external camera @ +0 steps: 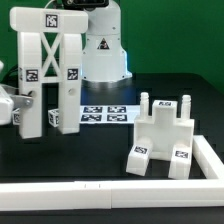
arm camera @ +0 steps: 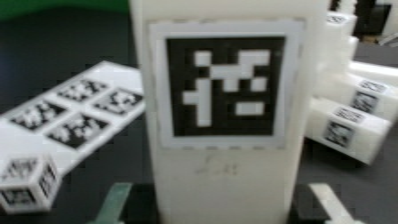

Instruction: Assemble chair

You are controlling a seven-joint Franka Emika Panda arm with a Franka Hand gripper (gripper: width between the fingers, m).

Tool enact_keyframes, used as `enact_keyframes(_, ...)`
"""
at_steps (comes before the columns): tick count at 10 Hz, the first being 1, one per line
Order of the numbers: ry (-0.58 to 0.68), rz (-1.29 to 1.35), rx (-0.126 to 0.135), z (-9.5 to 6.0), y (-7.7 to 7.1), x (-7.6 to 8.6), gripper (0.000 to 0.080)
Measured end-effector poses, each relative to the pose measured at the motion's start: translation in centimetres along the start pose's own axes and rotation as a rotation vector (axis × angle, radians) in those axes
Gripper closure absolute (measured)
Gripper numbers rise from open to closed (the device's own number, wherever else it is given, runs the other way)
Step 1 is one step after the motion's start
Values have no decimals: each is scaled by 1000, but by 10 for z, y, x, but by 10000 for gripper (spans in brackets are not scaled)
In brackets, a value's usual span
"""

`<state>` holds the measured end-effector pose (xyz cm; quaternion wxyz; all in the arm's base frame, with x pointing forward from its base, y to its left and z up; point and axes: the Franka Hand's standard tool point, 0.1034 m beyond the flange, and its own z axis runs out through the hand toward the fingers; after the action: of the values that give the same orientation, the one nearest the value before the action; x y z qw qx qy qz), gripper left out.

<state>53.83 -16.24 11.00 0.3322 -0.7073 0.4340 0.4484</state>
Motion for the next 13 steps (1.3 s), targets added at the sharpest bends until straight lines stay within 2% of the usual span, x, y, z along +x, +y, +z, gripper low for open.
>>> enact_keyframes(1,82,-36,23,-9,-11,-13,514)
enact_keyframes(2,203,-73,34,-15,-21,-22,513)
enact_keyframes(3,307,-83,33,-10,-25,-33,512)
enact_keyframes(5,432,-91,66,-11,-33,-28,512)
enact_keyframes(6,554,-106,92,-17,-43,-25,512)
enact_keyframes(7,629,-125,84,-14,-44,-28,512)
enact_keyframes(8,715,-161,35,-15,-43,-23,512)
enact_keyframes(9,778,-198,3,-18,-47,-17,512)
enact_keyframes(10,856,-230,-12,-22,-53,-11,512)
enact_keyframes(12,1051,-382,-106,-21,-62,0,512)
enact_keyframes(13,1067,-448,-154,-12,-59,3,512)
